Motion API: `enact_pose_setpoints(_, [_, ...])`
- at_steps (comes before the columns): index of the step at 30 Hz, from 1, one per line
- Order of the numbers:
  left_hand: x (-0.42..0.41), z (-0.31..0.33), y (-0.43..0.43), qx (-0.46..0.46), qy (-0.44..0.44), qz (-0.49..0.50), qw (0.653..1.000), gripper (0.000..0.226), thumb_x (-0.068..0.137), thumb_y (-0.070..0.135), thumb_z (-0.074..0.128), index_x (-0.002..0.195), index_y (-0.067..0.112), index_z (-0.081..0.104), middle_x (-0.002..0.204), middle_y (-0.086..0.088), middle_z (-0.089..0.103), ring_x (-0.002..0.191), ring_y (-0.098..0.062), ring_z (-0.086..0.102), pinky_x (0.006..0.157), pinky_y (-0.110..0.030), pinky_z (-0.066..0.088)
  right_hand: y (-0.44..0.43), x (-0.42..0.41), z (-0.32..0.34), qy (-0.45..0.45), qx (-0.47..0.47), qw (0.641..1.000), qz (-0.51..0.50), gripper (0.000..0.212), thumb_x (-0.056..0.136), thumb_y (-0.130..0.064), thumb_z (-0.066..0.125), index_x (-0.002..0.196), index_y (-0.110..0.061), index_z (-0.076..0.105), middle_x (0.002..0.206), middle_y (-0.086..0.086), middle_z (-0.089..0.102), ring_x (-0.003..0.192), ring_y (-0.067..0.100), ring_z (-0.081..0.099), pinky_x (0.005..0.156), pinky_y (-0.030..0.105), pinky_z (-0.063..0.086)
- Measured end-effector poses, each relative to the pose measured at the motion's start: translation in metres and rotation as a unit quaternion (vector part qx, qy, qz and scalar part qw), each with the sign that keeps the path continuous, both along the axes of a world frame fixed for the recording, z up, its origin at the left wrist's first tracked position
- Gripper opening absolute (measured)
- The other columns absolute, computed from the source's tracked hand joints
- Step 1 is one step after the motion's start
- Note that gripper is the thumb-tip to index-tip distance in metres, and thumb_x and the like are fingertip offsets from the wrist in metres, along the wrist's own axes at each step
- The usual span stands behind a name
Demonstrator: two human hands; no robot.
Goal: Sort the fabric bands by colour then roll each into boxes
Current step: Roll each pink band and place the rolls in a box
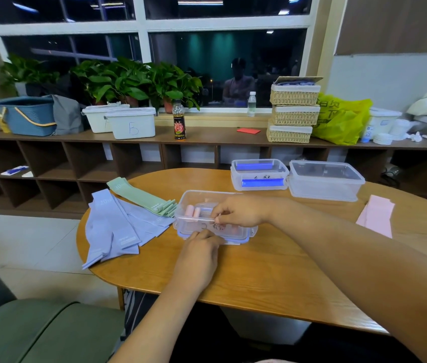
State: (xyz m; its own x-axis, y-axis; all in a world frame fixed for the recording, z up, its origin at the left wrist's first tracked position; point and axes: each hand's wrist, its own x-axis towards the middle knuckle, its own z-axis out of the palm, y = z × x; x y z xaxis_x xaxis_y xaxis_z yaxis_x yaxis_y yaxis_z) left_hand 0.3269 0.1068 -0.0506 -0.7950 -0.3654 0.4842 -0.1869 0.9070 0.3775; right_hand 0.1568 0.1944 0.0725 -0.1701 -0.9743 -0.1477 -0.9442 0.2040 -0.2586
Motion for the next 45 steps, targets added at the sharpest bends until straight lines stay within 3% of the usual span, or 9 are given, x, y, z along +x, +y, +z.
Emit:
enact_pose_setpoints(6, [-0.004, 0.0, -0.001, -0.001, -0.006, 0.012, 1.0, 0.031, 0.103, 0.014, 0.06, 0.122, 0.029, 0.08, 0.13, 0.007, 0.07, 0.116, -0.021, 0.06, 0.097, -0.035, 0.051, 0.002, -0.001, 0.0, 0.003, 0.006, 1.0, 0.0, 0.025, 0.112, -0.034, 0.047, 0.115, -0.025, 0.07, 0.11, -0.005, 0.07, 0.092, 0.012, 0.064, 0.088, 0.037, 0.054])
enact_pose_setpoints(12, [-0.008, 0.004, -0.003, -0.004, -0.022, 0.009, 1.0, 0.047, 0.095, -0.002, 0.055, 0.126, 0.027, 0.077, 0.131, 0.005, 0.069, 0.114, -0.023, 0.062, 0.094, -0.036, 0.052, 0.005, 0.001, -0.007, 0.023, -0.025, 0.999, -0.02, 0.032, 0.114, -0.034, 0.041, 0.135, -0.029, 0.065, 0.125, -0.011, 0.066, 0.113, 0.015, 0.059, 0.099, 0.036, 0.047])
enact_pose_setpoints(14, [-0.007, 0.005, -0.002, -0.01, -0.014, 0.006, 1.0, 0.049, 0.093, -0.004, 0.055, 0.126, 0.026, 0.076, 0.129, 0.004, 0.07, 0.112, -0.025, 0.064, 0.092, -0.037, 0.054, 0.016, 0.002, -0.01, 0.036, -0.071, 0.996, -0.042, 0.038, 0.114, -0.036, 0.04, 0.149, -0.031, 0.056, 0.146, -0.009, 0.061, 0.13, 0.015, 0.055, 0.109, 0.036, 0.045])
enact_pose_setpoints(16, [-0.006, 0.004, 0.001, -0.019, -0.008, 0.012, 1.0, 0.048, 0.092, -0.003, 0.056, 0.126, 0.025, 0.075, 0.127, 0.004, 0.07, 0.109, -0.024, 0.064, 0.09, -0.037, 0.054, 0.037, 0.001, -0.015, 0.024, -0.157, 0.985, -0.067, 0.039, 0.114, -0.034, 0.041, 0.15, -0.032, 0.054, 0.148, -0.01, 0.061, 0.133, 0.012, 0.054, 0.11, 0.034, 0.045])
enact_pose_setpoints(22, [-0.017, 0.002, 0.02, -0.062, -0.033, -0.036, 0.997, 0.026, 0.099, 0.019, 0.053, 0.118, 0.026, 0.07, 0.113, 0.01, 0.062, 0.108, -0.017, 0.055, 0.097, -0.033, 0.046, 0.139, -0.023, -0.056, 0.026, -0.308, 0.922, -0.231, 0.031, 0.111, -0.027, 0.049, 0.138, -0.031, 0.064, 0.134, -0.015, 0.064, 0.127, 0.005, 0.052, 0.109, 0.037, 0.048])
enact_pose_setpoints(27, [-0.052, 0.004, 0.061, -0.097, -0.038, -0.078, 0.991, 0.027, 0.097, 0.03, 0.048, 0.112, 0.032, 0.07, 0.109, 0.01, 0.061, 0.11, -0.015, 0.054, 0.098, -0.036, 0.044, 0.225, -0.044, -0.082, 0.077, -0.295, 0.875, -0.375, 0.027, 0.104, -0.025, 0.06, 0.128, -0.033, 0.067, 0.126, -0.013, 0.065, 0.122, 0.012, 0.054, 0.103, 0.041, 0.05])
enact_pose_setpoints(31, [-0.083, 0.006, 0.094, -0.108, -0.063, -0.117, 0.985, 0.028, 0.1, 0.03, 0.047, 0.116, 0.03, 0.069, 0.109, 0.008, 0.06, 0.113, -0.017, 0.053, 0.1, -0.036, 0.043, 0.275, -0.048, -0.098, 0.111, -0.269, 0.834, -0.468, 0.029, 0.099, -0.029, 0.059, 0.127, -0.036, 0.064, 0.135, -0.01, 0.062, 0.127, 0.016, 0.05, 0.099, 0.046, 0.051])
enact_pose_setpoints(36, [-0.11, 0.011, 0.123, -0.1, -0.088, -0.147, 0.98, 0.029, 0.103, 0.031, 0.045, 0.122, 0.033, 0.067, 0.113, 0.011, 0.06, 0.113, -0.013, 0.05, 0.099, -0.038, 0.042, 0.291, -0.056, -0.106, 0.05, -0.288, 0.774, -0.562, 0.031, 0.1, -0.029, 0.056, 0.129, -0.03, 0.068, 0.134, -0.002, 0.066, 0.123, 0.025, 0.054, 0.097, 0.046, 0.051])
enact_pose_setpoints(45, [-0.112, 0.003, 0.114, -0.008, -0.063, -0.129, 0.99, 0.023, 0.1, 0.033, 0.051, 0.112, 0.032, 0.071, 0.11, 0.014, 0.062, 0.109, -0.012, 0.054, 0.097, -0.035, 0.048, 0.294, -0.056, -0.112, 0.066, -0.264, 0.778, -0.566, 0.023, 0.094, -0.038, 0.053, 0.097, -0.034, 0.075, 0.107, -0.011, 0.07, 0.102, 0.02, 0.053, 0.082, 0.038, 0.049])
